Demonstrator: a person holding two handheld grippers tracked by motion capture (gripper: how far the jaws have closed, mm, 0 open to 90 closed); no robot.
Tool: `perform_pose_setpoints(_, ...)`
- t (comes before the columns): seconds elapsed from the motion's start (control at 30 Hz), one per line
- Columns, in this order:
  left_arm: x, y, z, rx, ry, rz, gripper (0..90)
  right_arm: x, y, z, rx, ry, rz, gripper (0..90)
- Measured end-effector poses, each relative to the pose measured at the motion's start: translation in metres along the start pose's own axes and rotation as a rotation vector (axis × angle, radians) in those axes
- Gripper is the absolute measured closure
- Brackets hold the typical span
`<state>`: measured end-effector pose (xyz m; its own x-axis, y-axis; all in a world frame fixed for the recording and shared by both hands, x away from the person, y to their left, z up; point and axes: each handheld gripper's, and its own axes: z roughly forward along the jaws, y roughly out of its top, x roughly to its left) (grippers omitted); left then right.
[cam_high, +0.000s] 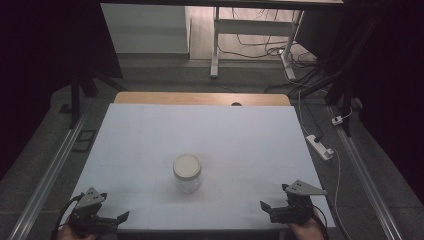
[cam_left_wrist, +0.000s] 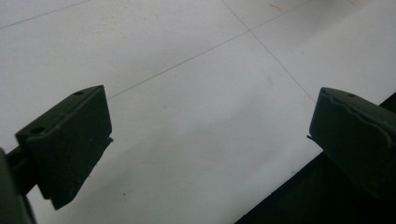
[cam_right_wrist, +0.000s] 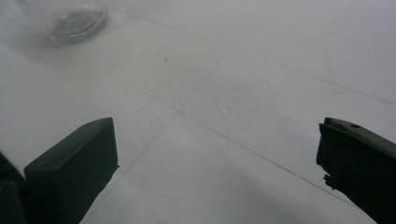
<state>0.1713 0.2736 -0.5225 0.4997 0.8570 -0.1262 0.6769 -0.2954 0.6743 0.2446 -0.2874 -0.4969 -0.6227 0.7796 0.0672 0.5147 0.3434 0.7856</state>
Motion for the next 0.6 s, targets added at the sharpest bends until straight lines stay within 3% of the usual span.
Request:
perform_pose_setpoints(0.23, 0.0004, 0.0002, 0.0006, 0.005, -0.004, -0.002, 0.9, -0.0047, -0.0006, -0.0013, -0.011, 0.035, 0.04, 0.0)
perform_pose_setpoints(0.6, -0.0008, 0.0016, 0.0034, 0.034, -0.008, 0.01, 0.0, -0.006, 0.0, 0.0004, 0.007, 0.054, 0.048, 0.0)
